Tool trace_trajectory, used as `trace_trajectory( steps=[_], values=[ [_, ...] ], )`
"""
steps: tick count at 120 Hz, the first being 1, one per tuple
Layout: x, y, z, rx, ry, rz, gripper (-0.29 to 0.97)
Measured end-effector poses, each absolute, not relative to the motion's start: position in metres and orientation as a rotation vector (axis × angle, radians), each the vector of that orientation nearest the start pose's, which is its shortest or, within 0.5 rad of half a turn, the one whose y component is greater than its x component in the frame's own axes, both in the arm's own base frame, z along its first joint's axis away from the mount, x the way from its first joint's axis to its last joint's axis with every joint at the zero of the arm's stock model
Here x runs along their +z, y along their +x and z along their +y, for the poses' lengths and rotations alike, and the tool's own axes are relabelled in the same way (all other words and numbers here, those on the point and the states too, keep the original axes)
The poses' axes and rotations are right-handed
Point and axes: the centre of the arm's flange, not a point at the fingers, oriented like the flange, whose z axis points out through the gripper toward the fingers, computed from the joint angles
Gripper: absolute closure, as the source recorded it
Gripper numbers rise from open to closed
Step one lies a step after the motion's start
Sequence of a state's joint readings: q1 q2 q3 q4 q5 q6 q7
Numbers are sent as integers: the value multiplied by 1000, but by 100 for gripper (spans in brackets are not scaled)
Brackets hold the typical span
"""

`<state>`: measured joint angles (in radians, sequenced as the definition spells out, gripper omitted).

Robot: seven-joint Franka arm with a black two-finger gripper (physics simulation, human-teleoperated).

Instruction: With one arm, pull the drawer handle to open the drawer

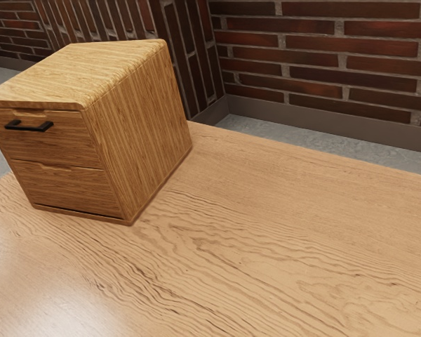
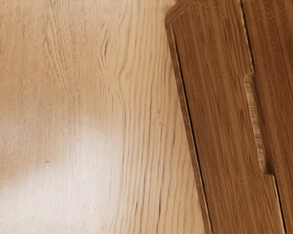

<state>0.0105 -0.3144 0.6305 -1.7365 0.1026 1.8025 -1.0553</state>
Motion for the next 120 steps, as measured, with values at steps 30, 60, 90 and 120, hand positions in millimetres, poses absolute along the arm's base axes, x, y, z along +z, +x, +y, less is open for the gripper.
trace_trajectory(
  steps=[30,60,90,120],
  values=[
    [699,420,340,543,1836,2295,2],
    [686,426,321,554,1731,2240,3],
    [688,399,342,581,1598,2285,3],
    [675,408,349,603,1564,2325,3]
  ],
)
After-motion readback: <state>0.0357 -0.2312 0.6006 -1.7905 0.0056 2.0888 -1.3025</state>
